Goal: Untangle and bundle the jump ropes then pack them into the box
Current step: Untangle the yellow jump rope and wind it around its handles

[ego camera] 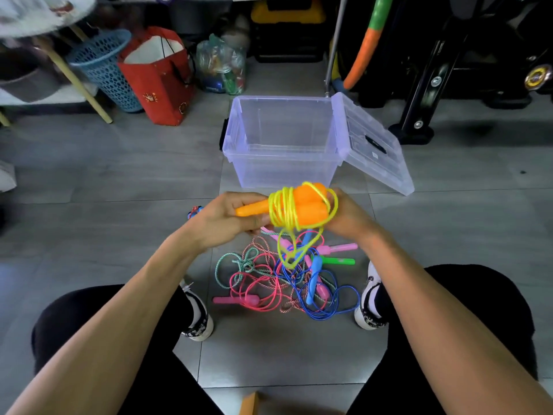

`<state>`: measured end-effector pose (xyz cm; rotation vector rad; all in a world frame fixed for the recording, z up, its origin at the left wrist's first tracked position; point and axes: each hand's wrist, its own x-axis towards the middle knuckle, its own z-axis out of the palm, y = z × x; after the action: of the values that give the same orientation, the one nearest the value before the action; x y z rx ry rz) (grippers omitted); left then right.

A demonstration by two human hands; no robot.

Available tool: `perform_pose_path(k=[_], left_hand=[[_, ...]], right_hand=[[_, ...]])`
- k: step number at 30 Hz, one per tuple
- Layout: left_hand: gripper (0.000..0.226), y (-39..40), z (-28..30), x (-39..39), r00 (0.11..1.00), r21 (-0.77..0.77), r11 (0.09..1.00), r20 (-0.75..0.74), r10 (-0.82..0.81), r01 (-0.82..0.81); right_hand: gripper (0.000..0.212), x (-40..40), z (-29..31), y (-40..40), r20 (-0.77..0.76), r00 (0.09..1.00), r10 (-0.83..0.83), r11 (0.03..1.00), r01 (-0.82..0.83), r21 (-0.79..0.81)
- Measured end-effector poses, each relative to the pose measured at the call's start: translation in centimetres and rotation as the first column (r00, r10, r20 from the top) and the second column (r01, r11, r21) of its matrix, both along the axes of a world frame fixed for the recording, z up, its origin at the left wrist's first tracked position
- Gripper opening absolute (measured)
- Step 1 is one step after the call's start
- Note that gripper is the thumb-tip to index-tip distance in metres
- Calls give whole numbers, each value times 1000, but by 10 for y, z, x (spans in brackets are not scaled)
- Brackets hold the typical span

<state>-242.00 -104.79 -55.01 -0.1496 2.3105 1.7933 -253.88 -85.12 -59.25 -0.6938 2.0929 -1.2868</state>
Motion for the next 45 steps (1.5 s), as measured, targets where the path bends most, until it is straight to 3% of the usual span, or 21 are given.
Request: perform_pose_path(k=[3,5,7,9,12,15,17,19,21,25,28,30,33,35,39,45], left_hand=[[7,4,-10,-1,984,-22,985,28,174,-173],[7,4,-23,-3,971,-144,961,-1,238,-236],[8,-1,-39,-5,952,-325,896,-65,298,-303],[9,-10,-51,-6,938,-516,786,-126,324,-341],[7,-15,-58,-4,984,-725,675,-24,174,-137],[19,-9,-59,-4,995,-814,579,-3,-100,56],[24,-6,-52,-4,970,-774,619,-30,-241,130],[21,-10,-46,-3,944,-663,724,-81,-319,188],[15,-14,-40,-2,951,-530,824,-96,-295,202],[14,-17,-26,3,981,-249,949,23,-194,194],[16,-14,-19,8,988,-27,988,33,-153,154],[13,-12,-17,10,996,78,993,20,-85,83],[25,-15,-15,14,996,365,929,76,39,-65],[29,-15,-14,13,982,455,871,129,141,-185],[24,-14,-14,3,882,396,788,230,412,-471],[39,-28,-30,-10,717,352,625,348,604,-697]], right_hand=[[23,23,-13,-18,82,997,15,989,-27,148],[23,34,-18,-27,5,990,140,951,-136,279],[28,42,-16,-27,-128,919,373,812,-256,525],[30,48,-9,-26,-195,839,507,711,-280,644],[22,44,11,-25,-345,819,458,802,-214,558],[22,25,29,-19,-419,835,358,890,-169,424],[18,12,32,-12,-405,862,304,915,-147,375],[18,3,30,-8,-354,907,229,943,-117,311],[21,-4,26,-5,-291,941,171,960,-92,266],[20,-10,19,-2,-251,953,168,968,-112,225],[5,-12,13,0,-208,960,185,970,-146,192],[23,-9,13,0,-219,955,200,976,-174,131],[21,0,14,-3,-121,979,163,984,-153,85],[20,4,11,-5,-70,988,138,986,-131,104],[23,13,5,-5,-15,994,108,980,-104,169],[25,26,-1,-8,196,980,38,992,-61,114]])
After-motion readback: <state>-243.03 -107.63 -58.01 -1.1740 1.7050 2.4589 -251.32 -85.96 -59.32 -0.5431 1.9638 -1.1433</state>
